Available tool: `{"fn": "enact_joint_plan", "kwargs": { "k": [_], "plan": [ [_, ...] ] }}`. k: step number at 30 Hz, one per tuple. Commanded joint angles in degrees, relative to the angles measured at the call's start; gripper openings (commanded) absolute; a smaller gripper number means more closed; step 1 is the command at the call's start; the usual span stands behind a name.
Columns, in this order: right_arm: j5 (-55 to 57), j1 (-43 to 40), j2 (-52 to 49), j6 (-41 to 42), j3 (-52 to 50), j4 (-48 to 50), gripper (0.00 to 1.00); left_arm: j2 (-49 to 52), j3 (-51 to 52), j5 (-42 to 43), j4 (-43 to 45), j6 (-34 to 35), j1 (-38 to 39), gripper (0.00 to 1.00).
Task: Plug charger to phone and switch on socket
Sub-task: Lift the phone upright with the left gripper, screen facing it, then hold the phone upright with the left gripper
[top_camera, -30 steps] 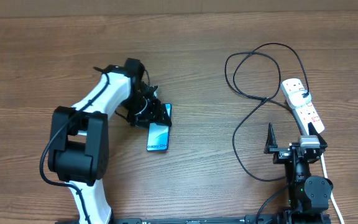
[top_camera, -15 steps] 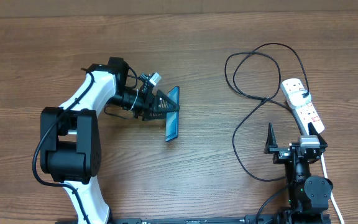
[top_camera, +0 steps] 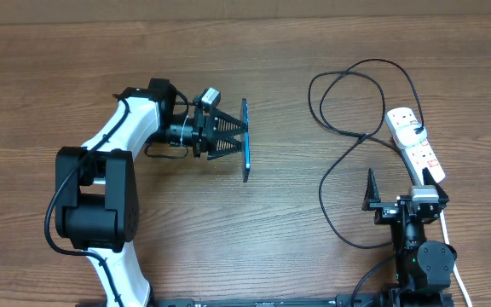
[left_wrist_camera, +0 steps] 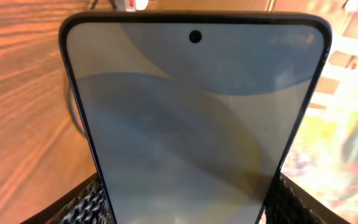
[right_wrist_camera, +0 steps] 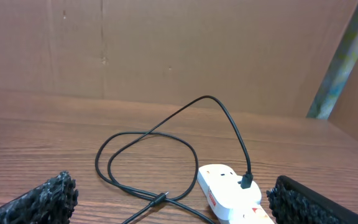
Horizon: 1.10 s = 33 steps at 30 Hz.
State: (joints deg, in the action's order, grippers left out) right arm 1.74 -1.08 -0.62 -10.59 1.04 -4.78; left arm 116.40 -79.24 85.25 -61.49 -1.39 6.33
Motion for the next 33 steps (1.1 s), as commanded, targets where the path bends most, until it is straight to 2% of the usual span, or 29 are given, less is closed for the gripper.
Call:
{"fn": "enact_joint_plan", "kwargs": {
  "k": [1,6,14,33],
  "plan": [
    [0.07,-0.07,0.46,-0.15,-0.59,0.11,1.00,0.48,-1.66,5.31,0.04,7.85,0.00,0.55],
    [0.09,-0.07,0.46,-0.15,-0.59,0.11,1.00,0.48,-1.66,5.31,0.76,14.78,0.00,0.52],
    [0.09,-0.07,0.46,-0.15,-0.59,0.11,1.00,0.48,-1.66,5.31,0.85,20.81,0.00,0.52],
    [0.09,-0.07,0.46,-0.15,-0.59,0.11,1.00,0.48,-1.66,5.31,0.87,20.92,0.02,0.49]
  ]
}}
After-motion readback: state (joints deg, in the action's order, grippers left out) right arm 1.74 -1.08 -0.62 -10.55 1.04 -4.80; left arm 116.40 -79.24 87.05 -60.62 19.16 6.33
